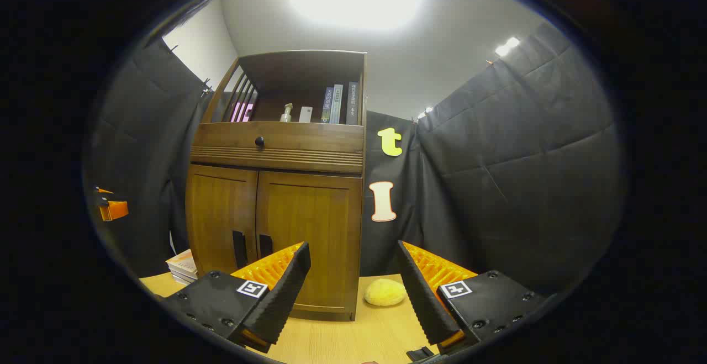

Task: Open the right door of the double-door shoe cabinet with the right hand, and open the left door with the left hand.

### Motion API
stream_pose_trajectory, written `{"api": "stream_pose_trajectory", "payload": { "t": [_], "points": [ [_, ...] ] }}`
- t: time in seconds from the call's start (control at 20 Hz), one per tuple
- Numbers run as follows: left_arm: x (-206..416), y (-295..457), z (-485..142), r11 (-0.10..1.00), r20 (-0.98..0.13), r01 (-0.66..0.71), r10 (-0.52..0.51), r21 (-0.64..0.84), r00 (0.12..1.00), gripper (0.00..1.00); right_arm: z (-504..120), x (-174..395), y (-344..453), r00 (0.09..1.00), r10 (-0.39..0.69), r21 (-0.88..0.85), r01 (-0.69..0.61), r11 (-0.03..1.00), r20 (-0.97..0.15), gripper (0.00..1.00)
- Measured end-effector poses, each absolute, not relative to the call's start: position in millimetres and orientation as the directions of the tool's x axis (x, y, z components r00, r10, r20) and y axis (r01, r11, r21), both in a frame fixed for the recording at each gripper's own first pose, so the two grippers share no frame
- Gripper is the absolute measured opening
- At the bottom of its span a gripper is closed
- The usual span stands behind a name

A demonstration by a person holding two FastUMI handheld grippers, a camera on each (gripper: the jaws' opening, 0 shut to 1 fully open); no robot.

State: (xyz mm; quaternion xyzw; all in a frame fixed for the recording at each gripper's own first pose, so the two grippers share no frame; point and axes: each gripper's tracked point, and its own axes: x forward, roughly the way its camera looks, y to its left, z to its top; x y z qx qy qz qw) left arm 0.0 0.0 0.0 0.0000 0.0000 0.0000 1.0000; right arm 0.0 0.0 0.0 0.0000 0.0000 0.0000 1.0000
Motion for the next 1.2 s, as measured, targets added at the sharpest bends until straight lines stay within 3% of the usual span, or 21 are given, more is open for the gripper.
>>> {"api": "stream_pose_trajectory", "payload": {
  "t": [0.9, 1.2],
  "points": [
    [10.1, 1.1, 7.6, 1.000, 0.010, 0.009, -0.010, 0.013, 1.000, 1.00, -6.5, 37.2, 7.0, 1.000, -0.006, 0.028, 0.006, 1.000, -0.016, 0.96],
    [13.6, 2.6, 7.1, 1.000, 0.006, -0.019, 0.019, 0.023, 1.000, 1.00, -9.2, 61.5, 37.3, 0.999, 0.045, 0.023, -0.045, 0.999, -0.006, 0.97]
  ]
}}
